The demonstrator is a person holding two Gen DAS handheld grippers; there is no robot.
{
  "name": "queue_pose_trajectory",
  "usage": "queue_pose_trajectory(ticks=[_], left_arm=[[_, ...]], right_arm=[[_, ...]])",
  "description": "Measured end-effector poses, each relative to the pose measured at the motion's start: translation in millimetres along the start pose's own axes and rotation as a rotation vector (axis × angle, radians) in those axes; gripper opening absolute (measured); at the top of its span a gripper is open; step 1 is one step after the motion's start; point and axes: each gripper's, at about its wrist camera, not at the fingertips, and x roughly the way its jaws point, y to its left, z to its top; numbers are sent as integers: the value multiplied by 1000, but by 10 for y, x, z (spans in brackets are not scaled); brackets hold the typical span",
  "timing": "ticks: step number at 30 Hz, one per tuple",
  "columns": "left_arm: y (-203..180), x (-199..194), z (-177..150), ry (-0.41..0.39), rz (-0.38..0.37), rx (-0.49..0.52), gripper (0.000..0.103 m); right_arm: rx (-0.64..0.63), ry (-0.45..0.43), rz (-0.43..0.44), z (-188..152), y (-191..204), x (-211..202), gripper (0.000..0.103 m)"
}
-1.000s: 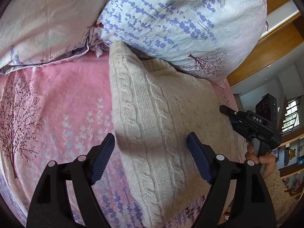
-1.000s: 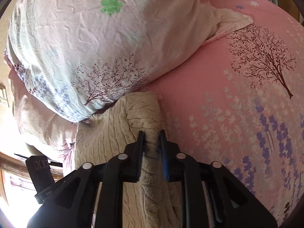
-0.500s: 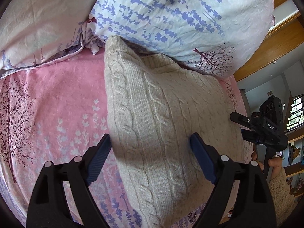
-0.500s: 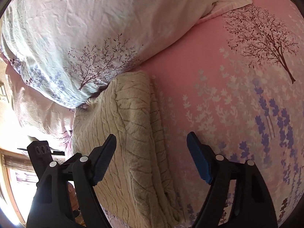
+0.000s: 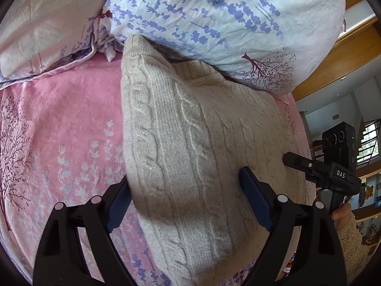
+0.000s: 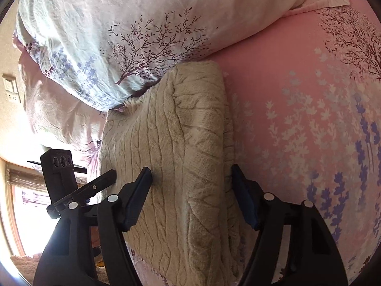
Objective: Fold small clothes
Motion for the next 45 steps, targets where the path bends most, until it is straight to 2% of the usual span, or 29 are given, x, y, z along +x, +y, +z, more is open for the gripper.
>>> queue_pose_trajectory(ticks=[7, 10, 11, 14, 17, 19, 21, 25, 28, 33, 36, 38, 40, 42, 43, 45], left_arm=[[-27, 25, -4, -1, 6, 2, 86], [-41, 50, -13, 1, 10, -1, 86], [-44, 51, -12, 2, 9, -2, 85], [-35, 37, -19, 0, -5, -14, 78], [-7, -19, -32, -22, -22, -29, 66], [24, -70, -42, -39, -43, -46, 51], [63, -131, -50, -49, -71, -58, 42], [174, -308, -104, -60, -134, -82, 37], [337, -541, -208, -84, -133, -83, 36], [833, -976, -450, -89, -115, -151, 37], [1132, -1135, -568, -96, -94, -186, 39], [1297, -1130, -616, -94, -60, -220, 43], [1413, -1080, -654, -95, -28, -262, 59], [1442, -1087, -702, -113, -16, -280, 64], [1396, -1126, -705, -130, 10, -271, 65], [1316, -1269, -714, -194, 89, -224, 66]], right_arm=[[-51, 18, 5, -45, 108, 82, 70], [-43, 23, 24, -78, 108, 155, 50], [-40, 18, 36, -94, 103, 170, 47], [-22, -6, 68, -126, 82, 164, 39], [-14, -20, 84, -140, 80, 157, 36], [-7, -28, 91, -147, 88, 154, 36], [-6, -36, 102, -153, 93, 132, 35], [-18, -40, 134, -198, 203, 121, 34], [-52, 0, 152, -284, 427, 295, 33], [-127, 82, 179, -464, 883, 744, 33], [-184, 99, 169, -521, 1131, 923, 33], [-221, 90, 120, -536, 1225, 996, 33], [-226, 106, 80, -544, 1214, 1048, 41], [-199, 116, 64, -540, 1159, 1040, 48], [-184, 107, 64, -524, 1084, 955, 53], [-144, 63, 73, -489, 982, 825, 57]])
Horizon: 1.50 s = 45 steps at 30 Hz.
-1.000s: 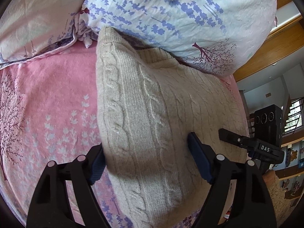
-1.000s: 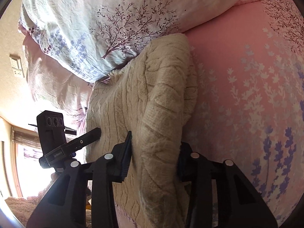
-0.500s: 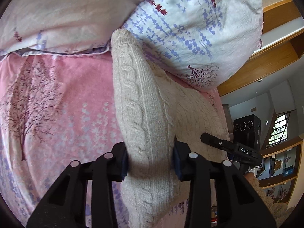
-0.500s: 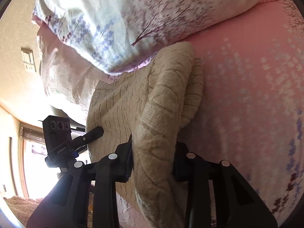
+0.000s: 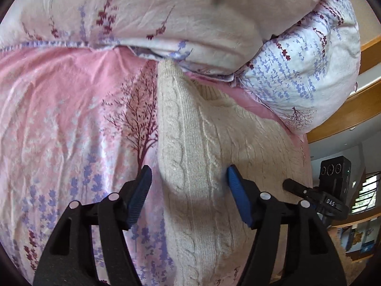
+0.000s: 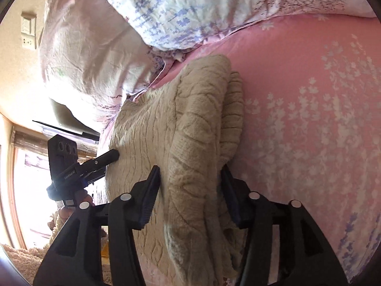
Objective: Fold small clothes
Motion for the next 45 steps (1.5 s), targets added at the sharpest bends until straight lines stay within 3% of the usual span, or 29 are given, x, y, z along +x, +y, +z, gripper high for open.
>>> queue_pose_trajectory(ticks=[2, 5, 6, 7, 8, 10, 18, 21, 23, 26, 28, 31, 34, 38, 43, 45], left_arm=[[-72, -185, 13, -84, 44, 54, 67], [-264, -361, 11, -161, 36, 133, 72], [-348, -380, -10, -168, 33, 169, 73], [-446, -373, -40, -166, 32, 206, 74], [-554, -316, -53, -155, 27, 238, 74], [-716, -207, -87, -132, 14, 283, 74], [-897, 74, -269, -48, 9, 353, 75], [-914, 263, -282, -11, 59, 371, 77], [-970, 366, -322, -23, 92, 412, 83], [-1086, 360, -387, -33, 146, 469, 86], [-1052, 216, -432, -55, 117, 457, 83], [-897, -38, -532, -111, 133, 408, 83], [-705, -182, -639, -136, 187, 352, 81], [-514, -144, -760, -92, 245, 296, 77], [-342, 50, -909, -5, 233, 243, 77], [-315, 65, -959, -30, 229, 252, 78]], right_arm=[[56, -49, 23, 53, -101, -107, 59], [94, -105, 44, 121, -169, -156, 59], [85, -111, 47, 138, -144, -135, 54], [58, -113, 49, 146, -91, -105, 25], [25, -120, 11, 188, -5, -45, 15], [-46, -157, -70, 181, 130, -31, 10], [13, -187, -219, 149, -88, -72, 8], [-1, -171, -281, 169, -117, -1, 7], [-36, -150, -300, 175, -56, 13, 8], [-131, -204, -333, 88, 162, -162, 15], [-210, -260, -321, -66, 334, -319, 31], [-320, -270, -289, -359, 537, -413, 31], [-439, -247, -333, -649, 702, -326, 31], [-495, -195, -416, -846, 740, -123, 31], [-551, -156, -527, -1030, 720, 73, 31], [-597, -167, -572, -1106, 753, 125, 31]])
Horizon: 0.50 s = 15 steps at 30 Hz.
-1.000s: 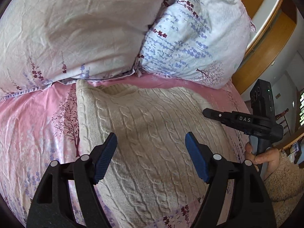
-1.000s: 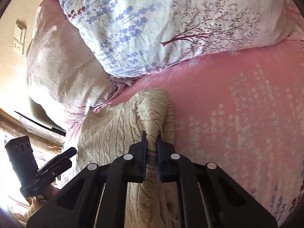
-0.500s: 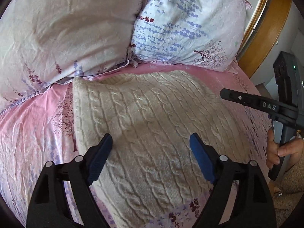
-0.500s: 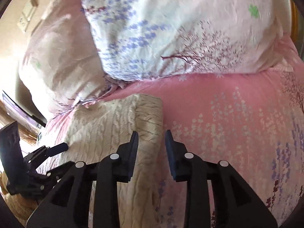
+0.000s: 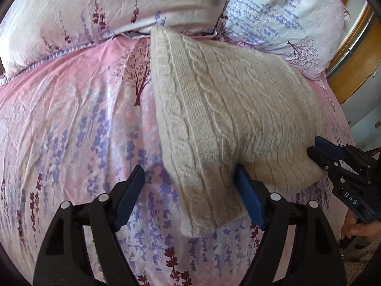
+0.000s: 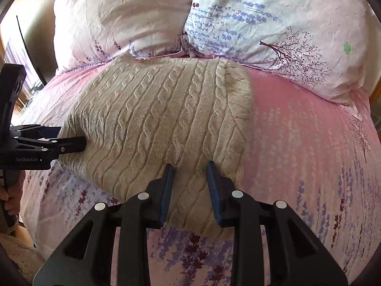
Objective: Fold small clothes
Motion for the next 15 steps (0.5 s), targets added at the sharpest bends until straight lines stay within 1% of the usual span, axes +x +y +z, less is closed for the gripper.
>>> queue_pose_trajectory(ticks=[1, 2, 3, 4, 5, 7, 9, 11, 15], left_arm=[[-8, -19, -9, 1, 8, 0, 78], [-2, -60, -18, 6, 5, -17, 77], [13, -119, -41, -2, -9, -32, 77], [26, -180, -77, -18, -10, -33, 77], [33, -220, -113, -30, 7, -25, 77], [72, -238, -196, -27, 33, -20, 77], [154, -200, -257, -6, 23, -55, 79], [206, -201, -304, -5, 12, -88, 80], [182, -323, -405, -35, 24, -79, 80]], right_arm=[[-9, -5, -13, -4, 26, -25, 31], [9, -17, -4, -10, 25, -88, 31], [34, -38, 19, -31, 8, -168, 31], [46, -53, 24, -65, 2, -231, 30], [43, -51, 12, -102, 12, -246, 30], [36, -14, -8, -198, 1, -194, 30], [49, -6, -5, -272, -11, -173, 30], [46, -1, -11, -282, 6, -196, 30], [107, -23, 2, -332, -53, -324, 30]])
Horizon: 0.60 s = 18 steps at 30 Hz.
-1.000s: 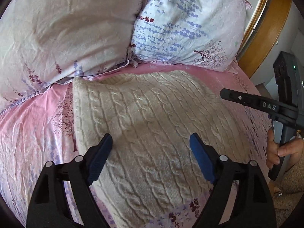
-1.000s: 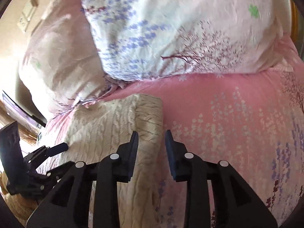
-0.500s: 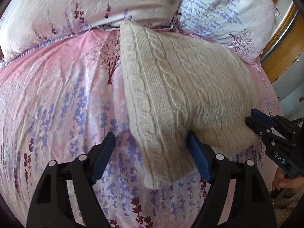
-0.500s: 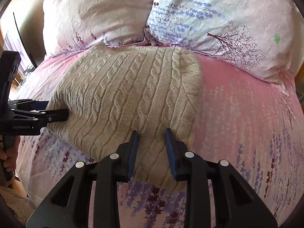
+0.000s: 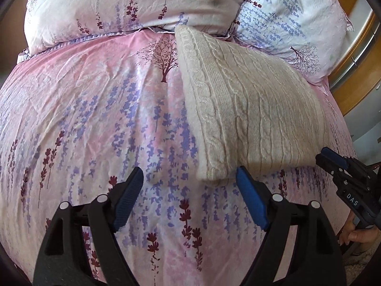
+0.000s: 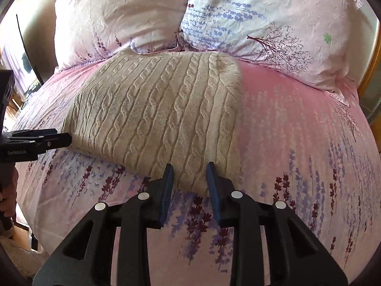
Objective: Fold small clothes
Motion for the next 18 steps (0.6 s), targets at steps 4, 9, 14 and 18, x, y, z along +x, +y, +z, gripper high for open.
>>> queue_pose_trajectory(ticks=[4, 9, 14, 18], left_arm=[[-1, -134, -156, -34, 13, 2, 80], [-53, -135, -279, -29, 57, 17, 83], [-141, -43, -315, -13, 101, 46, 87], [-192, 37, -320, 4, 146, 57, 89]], right_arm=[[38, -23, -18, -65, -46, -121, 37], [88, -1, -70, -142, -106, -141, 72], [89, 14, -140, -212, -67, -179, 96], [49, 35, -188, -248, 48, -145, 102]])
